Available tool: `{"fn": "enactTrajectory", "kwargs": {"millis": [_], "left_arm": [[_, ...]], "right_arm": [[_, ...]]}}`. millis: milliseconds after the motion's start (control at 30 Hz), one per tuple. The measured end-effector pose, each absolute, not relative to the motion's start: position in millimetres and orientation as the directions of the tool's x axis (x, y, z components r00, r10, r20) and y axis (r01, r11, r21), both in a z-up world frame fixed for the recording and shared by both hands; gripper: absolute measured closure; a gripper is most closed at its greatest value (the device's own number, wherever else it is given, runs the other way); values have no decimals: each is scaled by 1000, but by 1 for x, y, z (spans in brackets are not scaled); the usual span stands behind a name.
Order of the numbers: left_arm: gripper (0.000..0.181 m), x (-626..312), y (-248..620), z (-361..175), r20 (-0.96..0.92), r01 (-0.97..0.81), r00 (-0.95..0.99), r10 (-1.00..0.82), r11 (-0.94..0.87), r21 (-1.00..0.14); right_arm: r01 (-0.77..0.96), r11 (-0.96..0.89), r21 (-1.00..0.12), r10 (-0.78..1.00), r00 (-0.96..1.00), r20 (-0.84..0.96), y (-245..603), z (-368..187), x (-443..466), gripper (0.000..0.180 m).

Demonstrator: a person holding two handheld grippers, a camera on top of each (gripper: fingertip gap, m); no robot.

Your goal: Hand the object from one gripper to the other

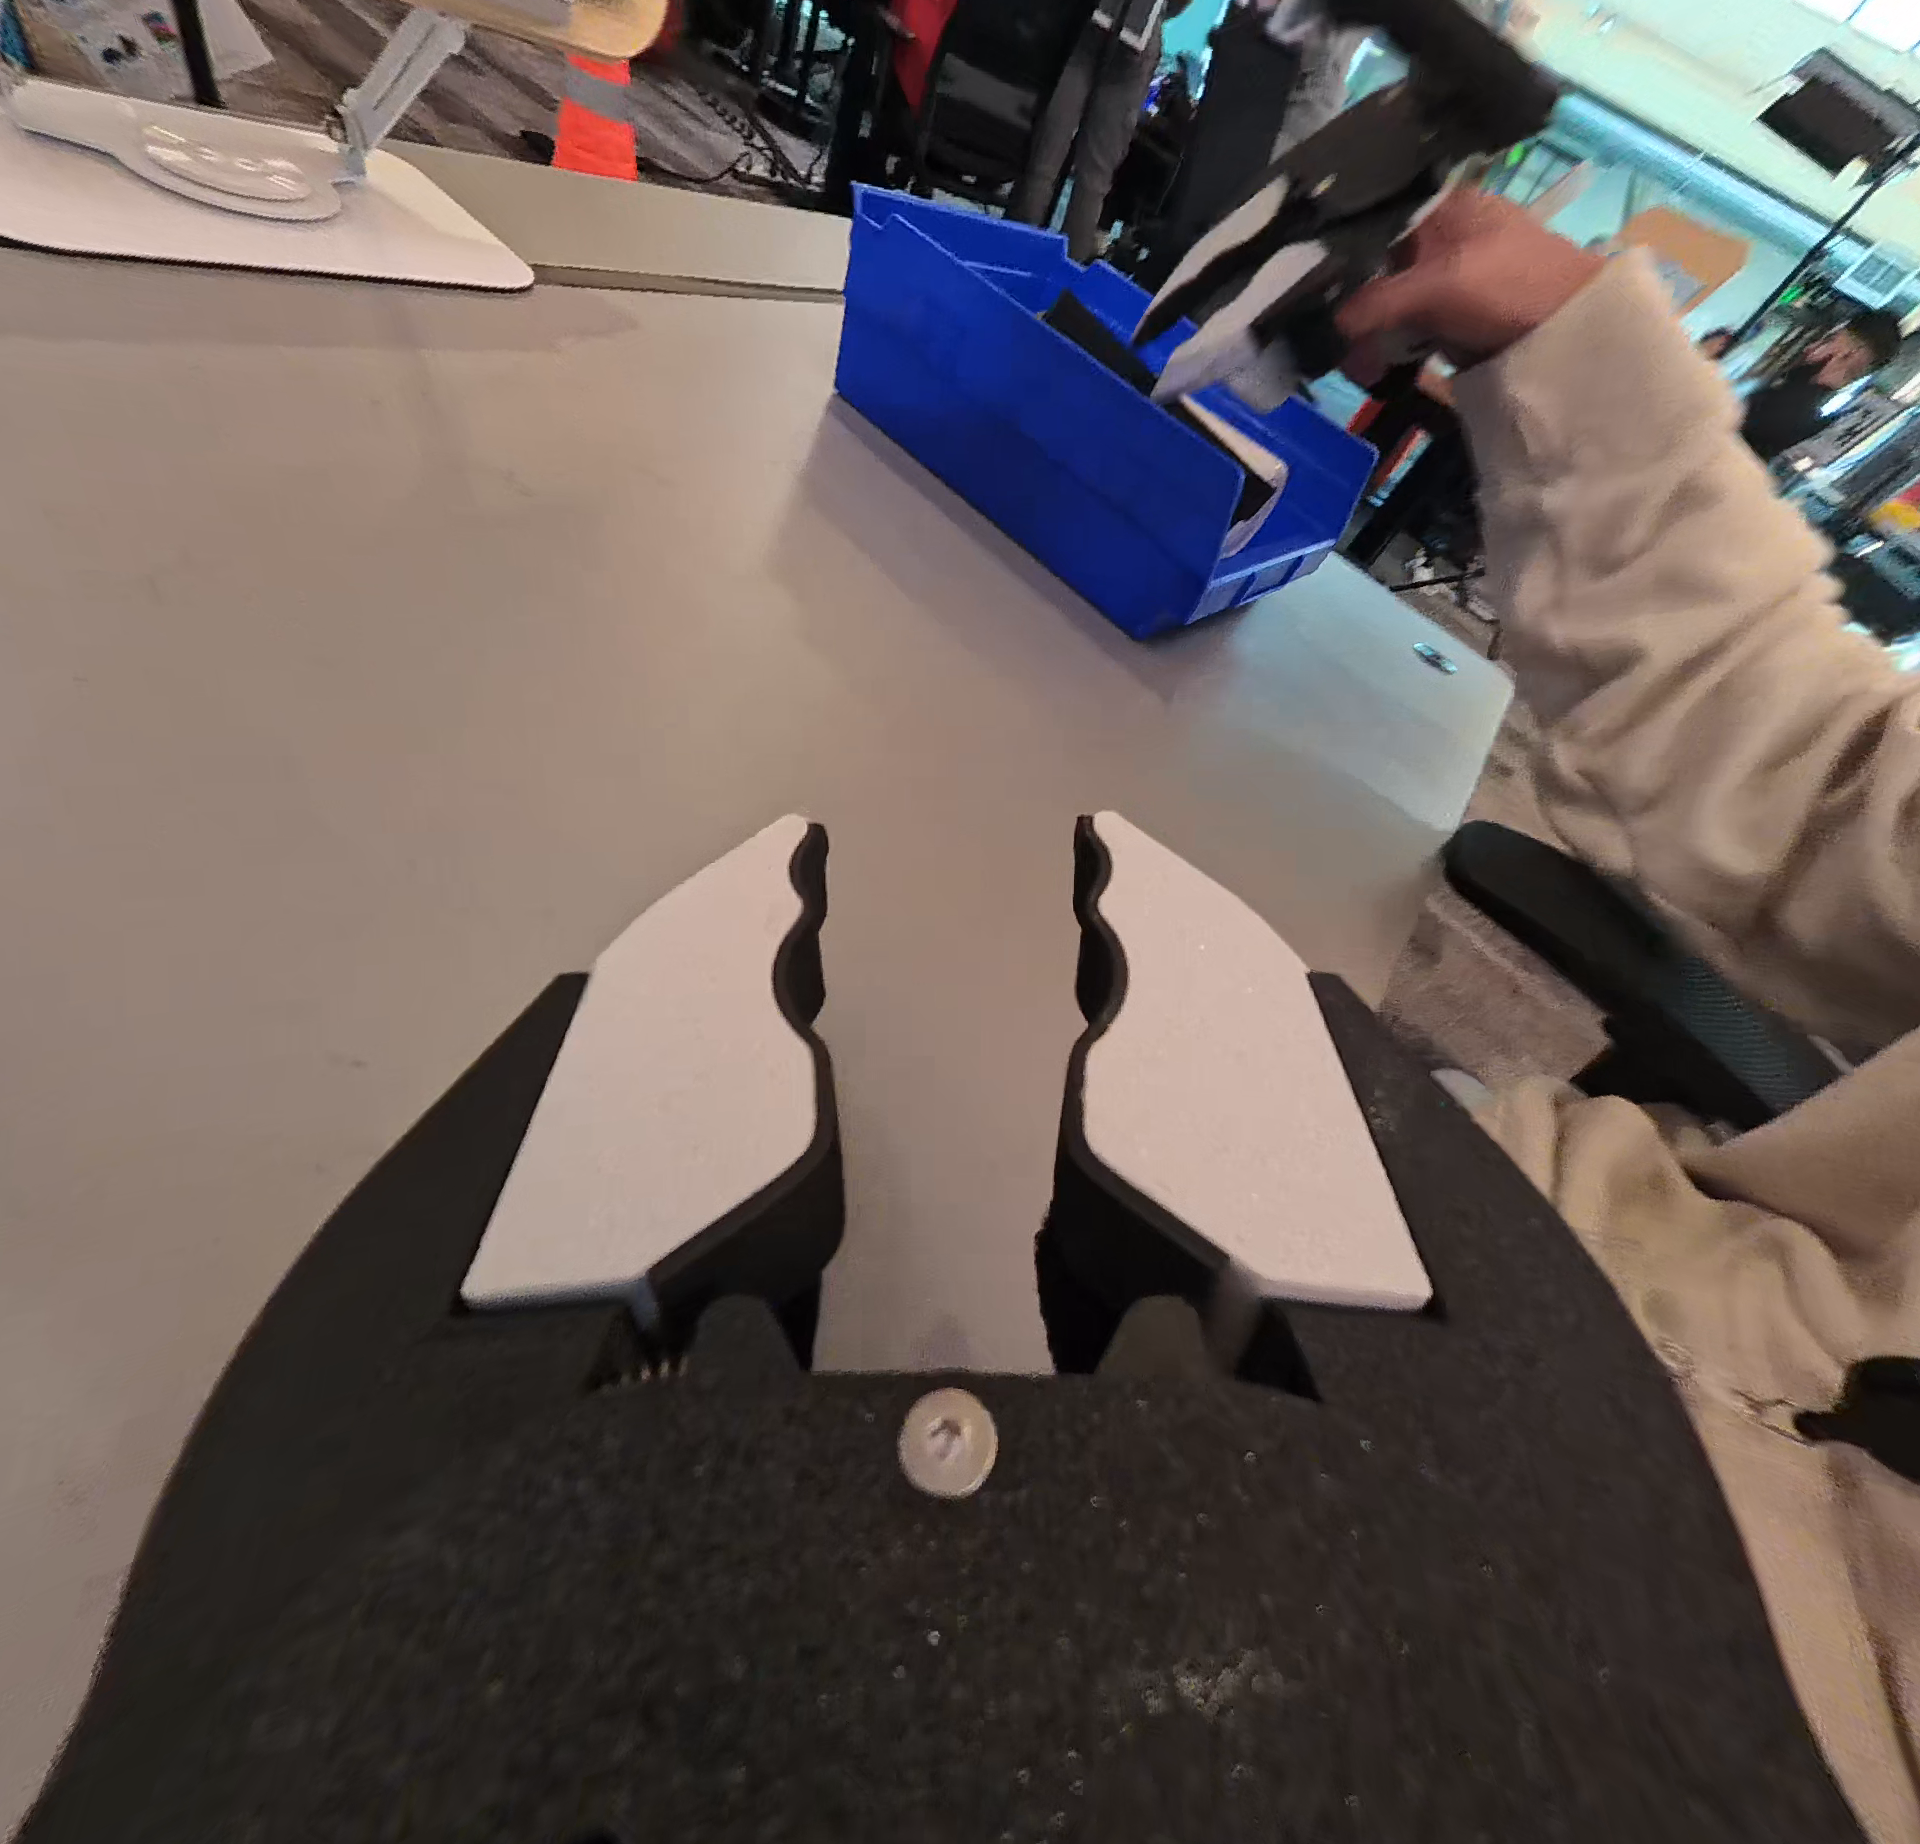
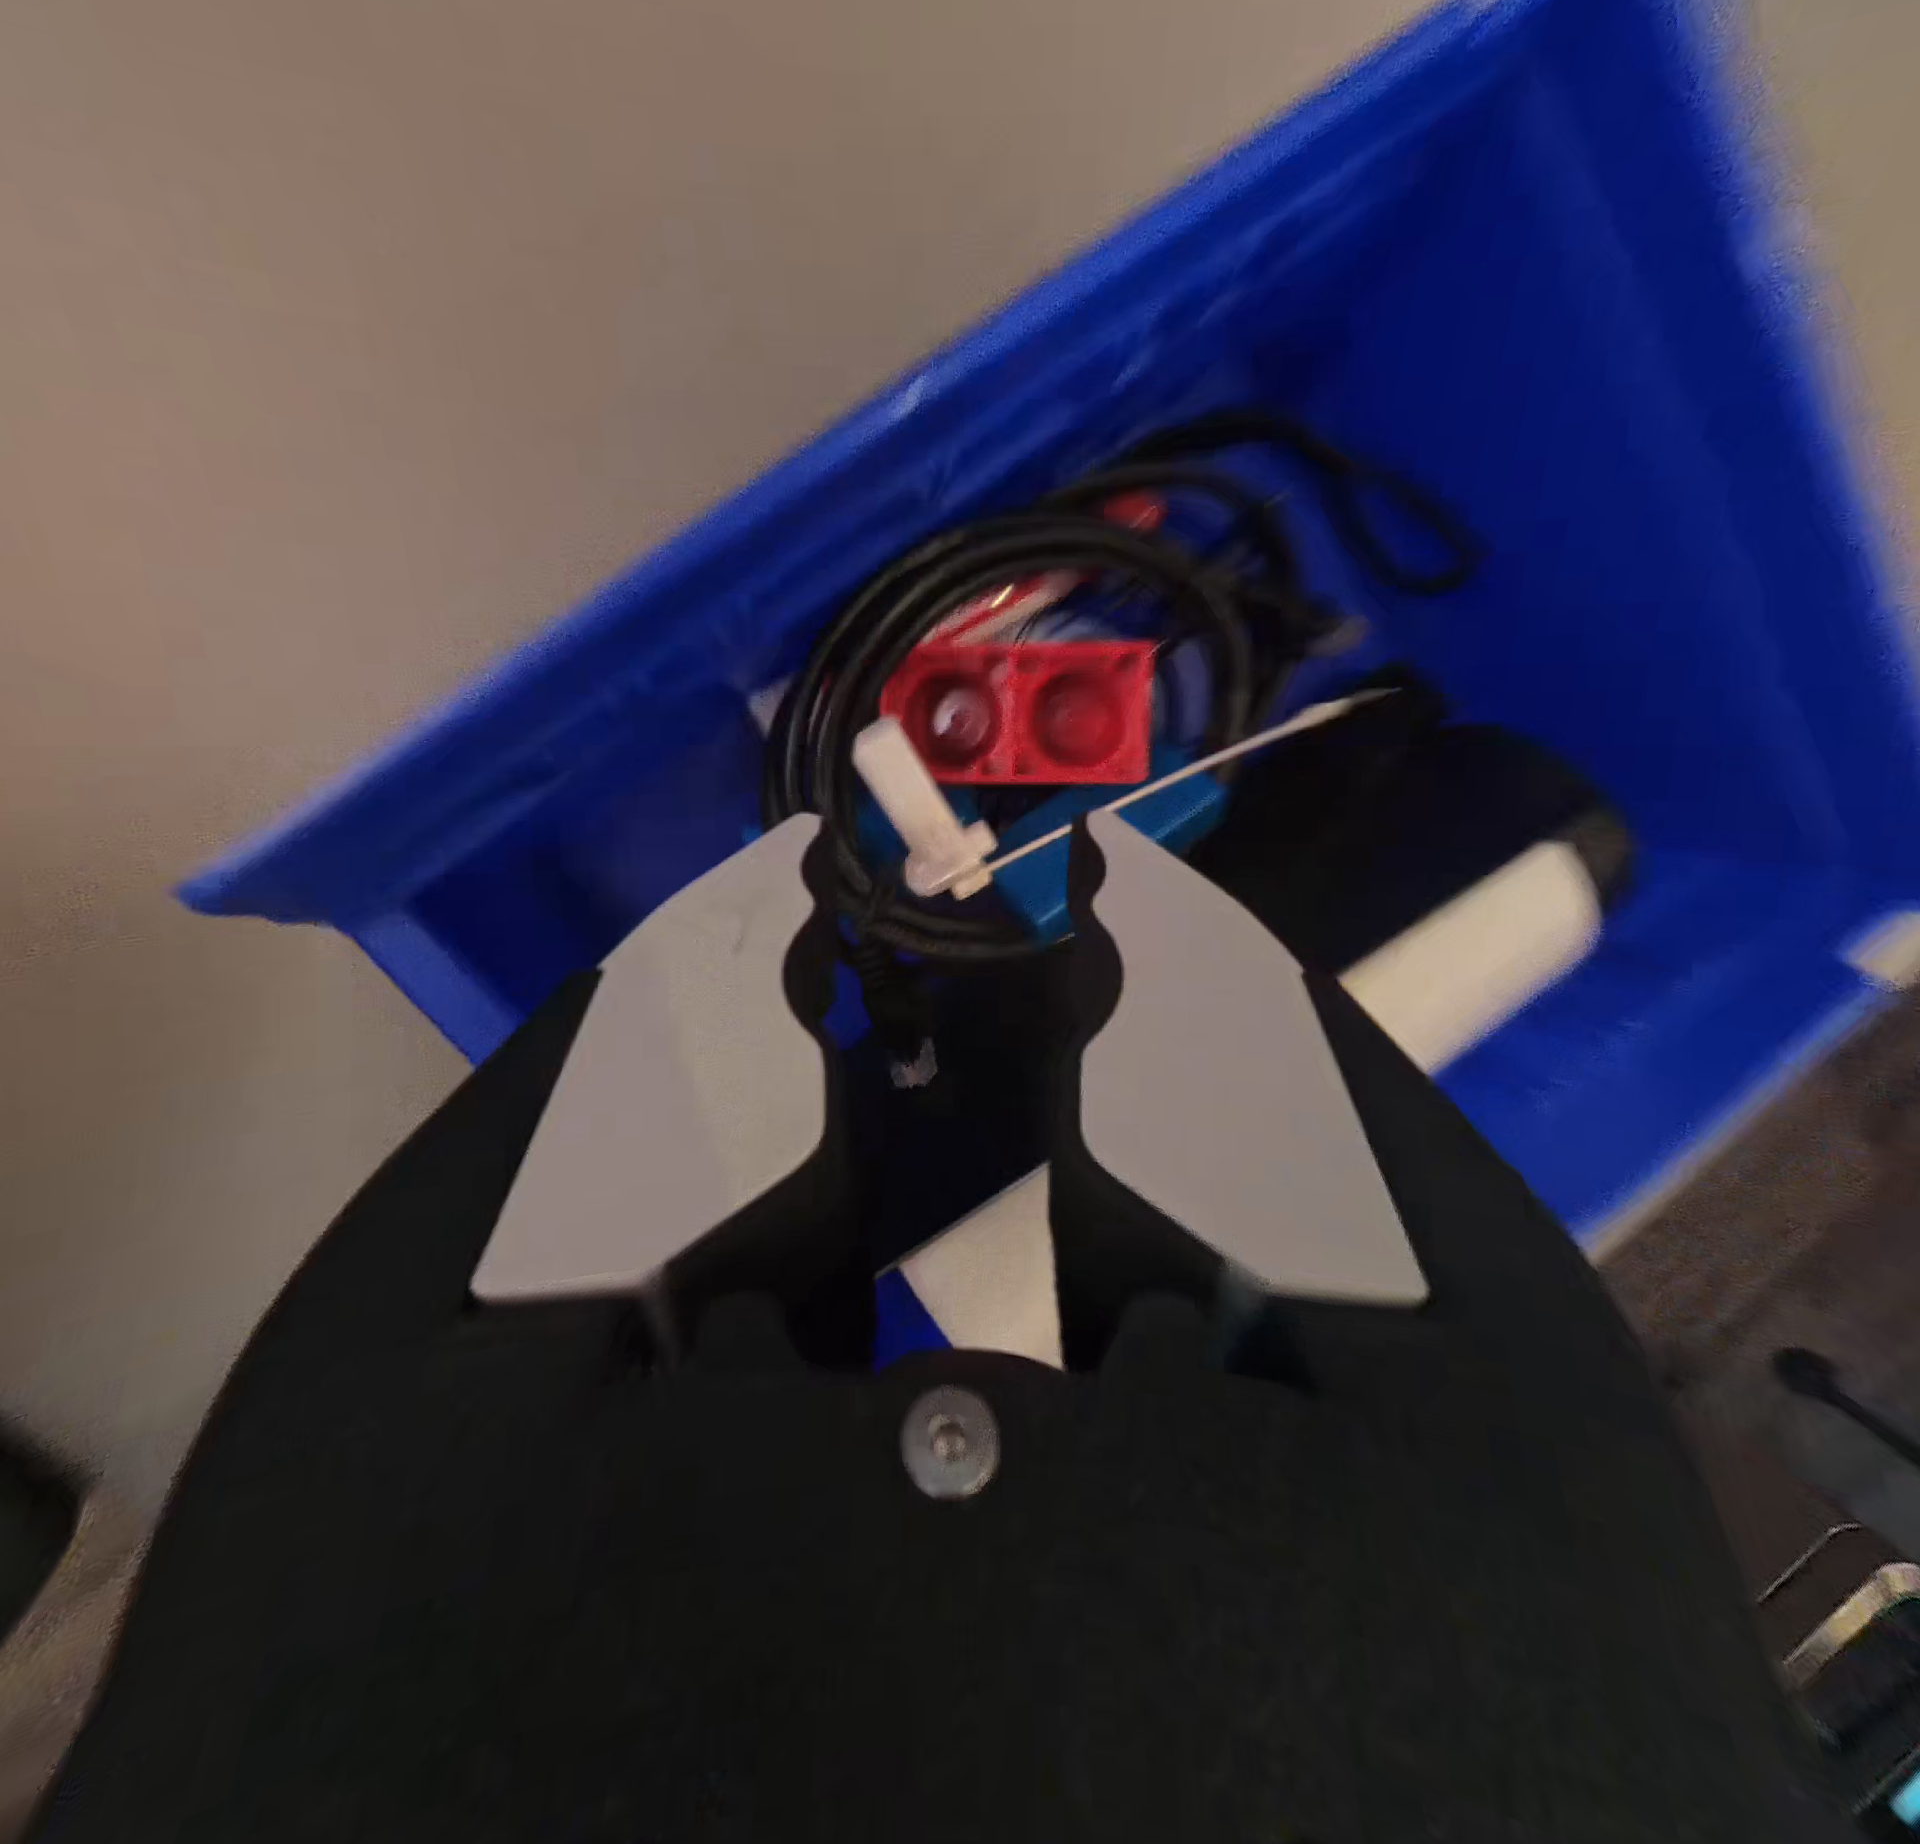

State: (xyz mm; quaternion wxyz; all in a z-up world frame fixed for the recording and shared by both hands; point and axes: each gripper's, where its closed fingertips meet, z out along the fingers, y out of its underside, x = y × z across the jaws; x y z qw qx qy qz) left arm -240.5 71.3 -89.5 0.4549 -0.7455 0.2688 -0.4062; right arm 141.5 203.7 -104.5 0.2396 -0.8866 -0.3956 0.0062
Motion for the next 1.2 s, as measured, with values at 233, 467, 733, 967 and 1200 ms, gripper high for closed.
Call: {"fn": "enactTrajectory", "kwargs": {"millis": [233,467,733,967,1200], "left_arm": [[133,-238,73,-91,310,-59,543,-780,-404,-913],[129,-244,80,-91,313,-46,568,-761,-410,-911],[118,-268,101,-56,362,125,649,-669,-376,-918],[122,-391,161,-9,138,-6,936,-325,-407,-913],[118,-474,224,-100,75,38,997,-2,-851,-524]], "right_arm": [[45,-233,-971,638,761,-118,151,-28,-3,131],[-88,-116,-989,788,598,-146,99,-65,-86,135],[8,-86,-996,772,632,-61,104,-76,-85,138],[110,-26,-994,780,624,49,91,-79,-92,138],[91,-57,-994,795,606,10,87,-78,-93,137]]}}
